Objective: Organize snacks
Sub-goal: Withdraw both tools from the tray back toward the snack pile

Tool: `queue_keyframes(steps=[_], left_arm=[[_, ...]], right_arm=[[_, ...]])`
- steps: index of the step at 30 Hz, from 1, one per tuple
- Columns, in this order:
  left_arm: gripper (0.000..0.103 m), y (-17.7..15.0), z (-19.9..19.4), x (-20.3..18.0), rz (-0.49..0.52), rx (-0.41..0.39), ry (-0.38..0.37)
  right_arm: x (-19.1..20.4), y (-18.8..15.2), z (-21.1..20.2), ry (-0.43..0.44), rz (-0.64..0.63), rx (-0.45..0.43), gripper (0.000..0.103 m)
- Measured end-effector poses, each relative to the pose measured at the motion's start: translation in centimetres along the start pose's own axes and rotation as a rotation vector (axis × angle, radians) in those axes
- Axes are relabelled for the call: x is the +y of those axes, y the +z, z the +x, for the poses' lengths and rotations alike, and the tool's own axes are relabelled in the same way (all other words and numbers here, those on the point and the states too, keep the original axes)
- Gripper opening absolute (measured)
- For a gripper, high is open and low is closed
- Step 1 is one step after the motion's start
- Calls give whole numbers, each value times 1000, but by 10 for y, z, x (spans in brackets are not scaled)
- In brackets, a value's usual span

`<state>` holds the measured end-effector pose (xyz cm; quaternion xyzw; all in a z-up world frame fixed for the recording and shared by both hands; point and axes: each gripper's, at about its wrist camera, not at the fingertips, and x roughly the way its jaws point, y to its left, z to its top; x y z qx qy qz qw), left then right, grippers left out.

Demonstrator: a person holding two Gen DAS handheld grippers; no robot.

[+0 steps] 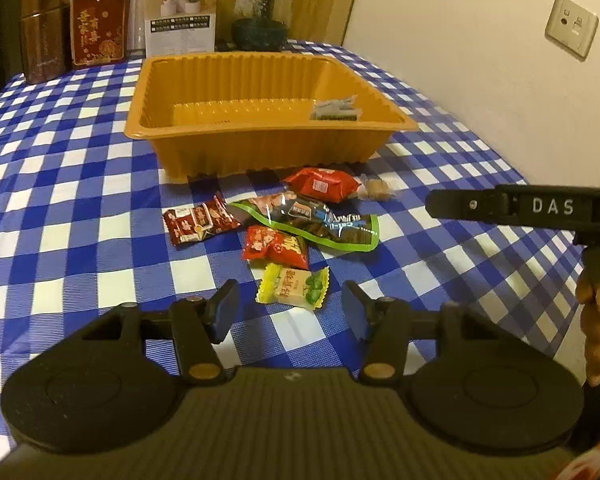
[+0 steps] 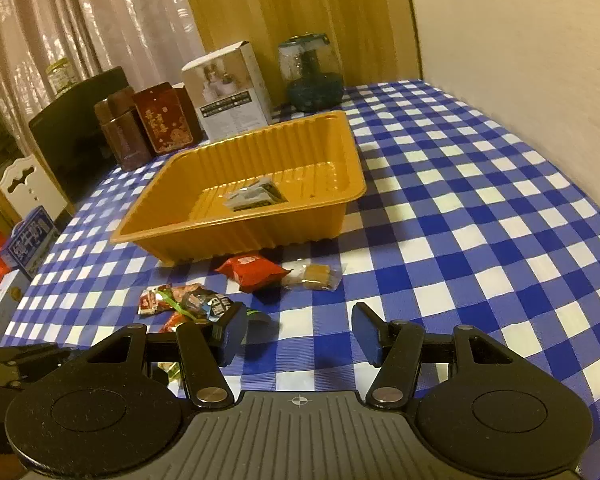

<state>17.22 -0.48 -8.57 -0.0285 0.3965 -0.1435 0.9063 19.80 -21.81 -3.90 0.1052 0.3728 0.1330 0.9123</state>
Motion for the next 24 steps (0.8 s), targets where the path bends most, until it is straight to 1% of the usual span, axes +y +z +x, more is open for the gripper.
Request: queue_keyframes(steps=[5,11,16,18,24], left_arm=[[52,-1,8,0,6,10,-2],[52,1,16,-2,22,15,-6],[51,2,23,-3,27,27,-9],[47,2,25,-2,21,29,-14],[42,1,28,-5,55,24,1]], right_arm=[[2,-1,7,2,-2,23,58],[-1,-1,14,52,68,47,58],[1,0,16,48,68,54,58],[2,0,17,46,68,56,58],[6,1,19,43,59,52,58]])
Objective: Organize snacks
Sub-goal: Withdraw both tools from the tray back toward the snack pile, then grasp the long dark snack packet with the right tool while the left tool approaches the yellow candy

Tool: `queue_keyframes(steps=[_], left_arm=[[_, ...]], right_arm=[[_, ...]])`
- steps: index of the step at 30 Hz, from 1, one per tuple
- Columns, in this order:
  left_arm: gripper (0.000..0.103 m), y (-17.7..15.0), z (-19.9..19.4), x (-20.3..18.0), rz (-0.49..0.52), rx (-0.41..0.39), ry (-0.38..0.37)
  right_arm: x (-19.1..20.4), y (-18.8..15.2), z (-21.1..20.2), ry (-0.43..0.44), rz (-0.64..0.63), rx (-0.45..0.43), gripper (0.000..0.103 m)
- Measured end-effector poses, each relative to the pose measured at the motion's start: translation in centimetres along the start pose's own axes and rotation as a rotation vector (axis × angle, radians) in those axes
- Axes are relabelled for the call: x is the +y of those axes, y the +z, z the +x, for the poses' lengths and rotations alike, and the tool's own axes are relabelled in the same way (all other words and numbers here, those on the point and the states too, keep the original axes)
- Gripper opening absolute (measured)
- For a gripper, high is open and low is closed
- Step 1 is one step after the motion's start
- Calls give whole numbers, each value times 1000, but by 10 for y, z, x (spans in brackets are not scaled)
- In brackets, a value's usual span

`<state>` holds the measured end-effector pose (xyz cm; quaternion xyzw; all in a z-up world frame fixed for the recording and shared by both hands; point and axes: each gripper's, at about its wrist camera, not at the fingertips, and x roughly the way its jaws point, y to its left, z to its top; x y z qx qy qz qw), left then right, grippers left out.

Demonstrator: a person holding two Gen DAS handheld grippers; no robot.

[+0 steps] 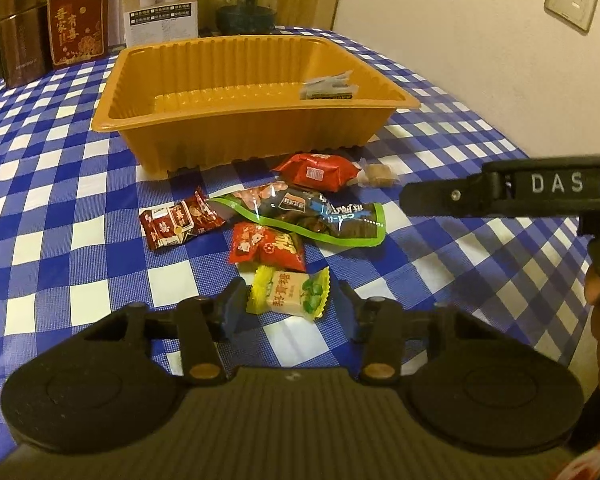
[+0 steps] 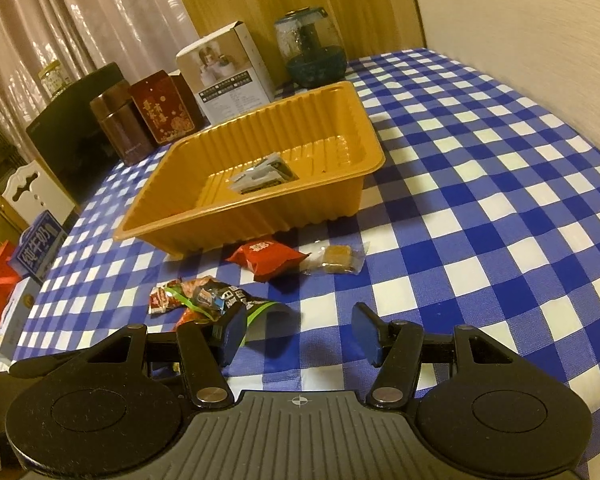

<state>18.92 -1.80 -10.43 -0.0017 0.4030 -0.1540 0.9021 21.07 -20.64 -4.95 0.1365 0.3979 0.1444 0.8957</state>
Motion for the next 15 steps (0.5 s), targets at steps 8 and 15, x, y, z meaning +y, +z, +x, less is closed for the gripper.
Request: queue_keyframes(steps=[8,15], left_arm=[[29,-1,-3,1,5,-1,0],[14,0,-17,0,31,-17,34]], right_arm=[[5,0,3,-10,-35,-7,58],[12,2,6,-13,-107,-19,58]])
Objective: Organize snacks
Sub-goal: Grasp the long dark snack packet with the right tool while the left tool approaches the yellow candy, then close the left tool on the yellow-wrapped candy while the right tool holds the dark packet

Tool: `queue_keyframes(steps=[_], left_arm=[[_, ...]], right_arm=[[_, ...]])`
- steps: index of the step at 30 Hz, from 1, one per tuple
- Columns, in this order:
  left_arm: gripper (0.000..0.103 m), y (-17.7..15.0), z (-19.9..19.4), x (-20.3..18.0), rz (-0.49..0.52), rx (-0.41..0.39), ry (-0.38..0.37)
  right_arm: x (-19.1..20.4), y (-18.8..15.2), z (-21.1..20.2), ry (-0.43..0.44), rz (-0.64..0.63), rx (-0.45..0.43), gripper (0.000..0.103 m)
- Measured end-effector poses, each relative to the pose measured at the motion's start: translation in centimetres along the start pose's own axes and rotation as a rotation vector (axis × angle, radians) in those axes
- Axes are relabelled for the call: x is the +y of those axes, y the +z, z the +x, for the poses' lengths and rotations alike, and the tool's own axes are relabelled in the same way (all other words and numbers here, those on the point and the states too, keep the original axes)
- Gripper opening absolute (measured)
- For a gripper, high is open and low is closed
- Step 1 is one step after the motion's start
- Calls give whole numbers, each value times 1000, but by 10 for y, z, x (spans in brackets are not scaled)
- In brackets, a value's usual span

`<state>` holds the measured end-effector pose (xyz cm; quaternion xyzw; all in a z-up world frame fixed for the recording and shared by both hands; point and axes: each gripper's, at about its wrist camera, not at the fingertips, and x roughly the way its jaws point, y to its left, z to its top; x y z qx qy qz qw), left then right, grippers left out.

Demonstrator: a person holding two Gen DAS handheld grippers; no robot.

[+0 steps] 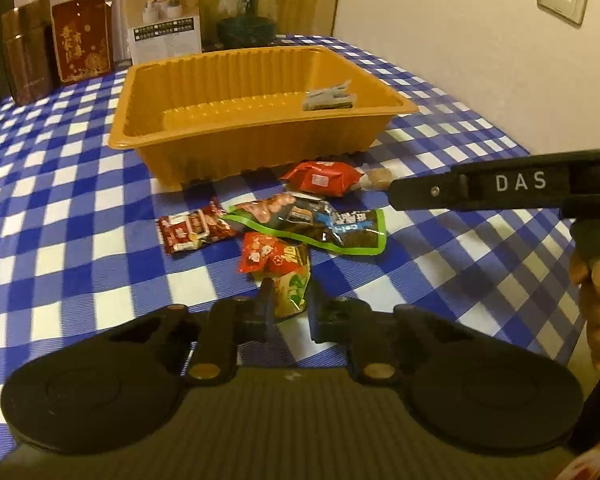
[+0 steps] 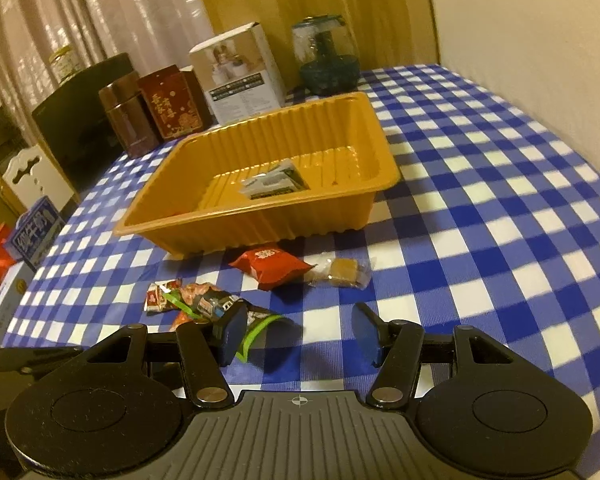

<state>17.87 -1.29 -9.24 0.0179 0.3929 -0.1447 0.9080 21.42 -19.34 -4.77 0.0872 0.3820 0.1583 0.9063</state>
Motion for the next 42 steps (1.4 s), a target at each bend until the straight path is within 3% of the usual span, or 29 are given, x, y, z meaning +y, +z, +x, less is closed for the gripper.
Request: queue_keyframes(steps=[8,16,18,23,26,33,38,42], left_arm=[[14,-4,-7,10,16,7,72],[22,-6,-7,20,-20,6,50],[29,-8,-6,21,-26,11,44],[35,-10,-5,25,-55,12,46],[38,-11,-4,27,-66,17,40],[62,-11,-5,28,-77,14,43],[60,-11,-11,26,-97,29,24],[39,-14,-15,22,-121,61,-17]], right_arm=[[25,6,12,63,-209,8,58],[52,-3,43,115,-418,92,58],[52,-1,51,121,-418,97,58],[49,3,67,135,-397,120,58],[46,4,71,135,-383,138,44],[37,-2,48,61,-310,161,36],[30,-15,25,-49,-320,159,35],[25,-22,17,-53,-285,151,35]])
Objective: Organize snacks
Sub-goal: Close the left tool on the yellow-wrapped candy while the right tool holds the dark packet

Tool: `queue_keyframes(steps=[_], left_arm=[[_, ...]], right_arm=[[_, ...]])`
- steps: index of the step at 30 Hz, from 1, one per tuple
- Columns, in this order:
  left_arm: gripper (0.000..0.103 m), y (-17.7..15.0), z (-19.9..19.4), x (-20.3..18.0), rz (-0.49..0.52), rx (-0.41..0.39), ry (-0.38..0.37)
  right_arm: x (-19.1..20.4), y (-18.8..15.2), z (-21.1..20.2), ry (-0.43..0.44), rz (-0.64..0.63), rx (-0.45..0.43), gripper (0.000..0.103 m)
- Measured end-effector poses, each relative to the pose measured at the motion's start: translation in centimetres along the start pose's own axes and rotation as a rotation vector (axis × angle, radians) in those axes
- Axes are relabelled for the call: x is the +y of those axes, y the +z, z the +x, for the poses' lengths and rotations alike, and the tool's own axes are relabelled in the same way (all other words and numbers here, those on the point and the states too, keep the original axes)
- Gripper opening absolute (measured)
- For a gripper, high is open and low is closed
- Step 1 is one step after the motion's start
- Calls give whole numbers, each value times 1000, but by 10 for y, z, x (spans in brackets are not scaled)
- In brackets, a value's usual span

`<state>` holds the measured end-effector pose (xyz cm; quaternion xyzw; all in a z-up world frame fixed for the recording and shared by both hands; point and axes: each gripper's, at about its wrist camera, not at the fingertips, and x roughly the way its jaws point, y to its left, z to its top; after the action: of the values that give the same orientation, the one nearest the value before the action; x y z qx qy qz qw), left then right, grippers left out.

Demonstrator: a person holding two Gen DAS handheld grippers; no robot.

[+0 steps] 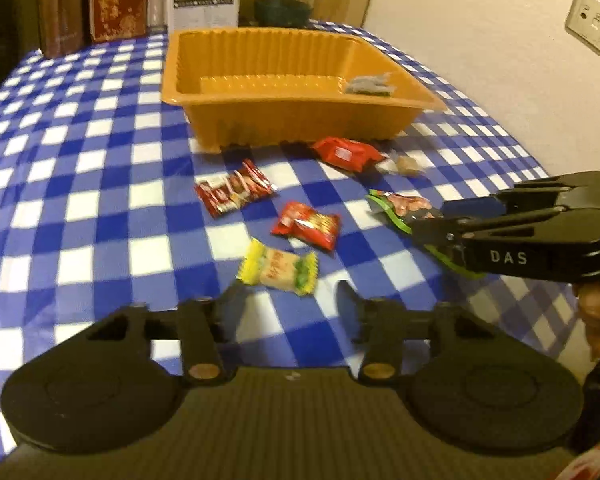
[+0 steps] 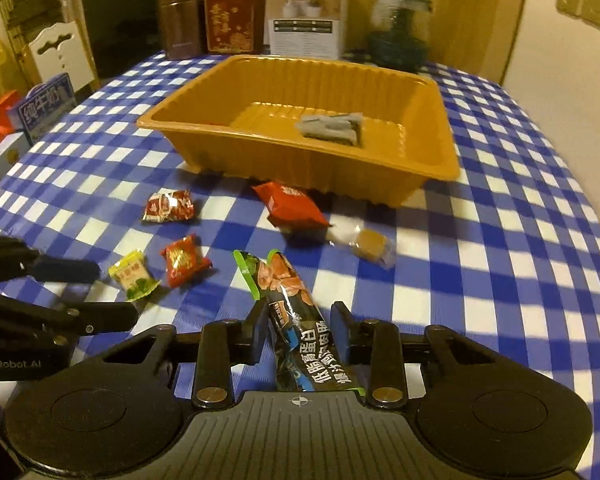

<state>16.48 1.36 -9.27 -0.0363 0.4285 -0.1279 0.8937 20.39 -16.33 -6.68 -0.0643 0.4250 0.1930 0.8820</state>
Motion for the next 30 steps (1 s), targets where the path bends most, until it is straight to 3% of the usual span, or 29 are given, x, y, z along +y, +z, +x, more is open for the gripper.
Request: queue_keyframes(steps=[3,7,12,15,19,23,30], left_arm=[[40,1,6,-3,-20,4,-34],[49,7,14,0,-46,-26,1],[49,15,22,6,-90,-59,12],[47,17,27,1,-43,-65,37],[36,13,26,-7,46,-57,95],[22,8,21,-5,62,-51,125],[23,5,20,-4,84,-50,132]], right_arm=[[-5,0,1,35,46,-8,35],[-9,4,1,34,108,-24,44],[-10,6,2,46,125,-34,48],[-8,6,4,41,117,-29,48],[-6,6,5,28,95,-31,48],[-5,5,6,43,92,-23,48],[-3,5,10,62,69,3,48]])
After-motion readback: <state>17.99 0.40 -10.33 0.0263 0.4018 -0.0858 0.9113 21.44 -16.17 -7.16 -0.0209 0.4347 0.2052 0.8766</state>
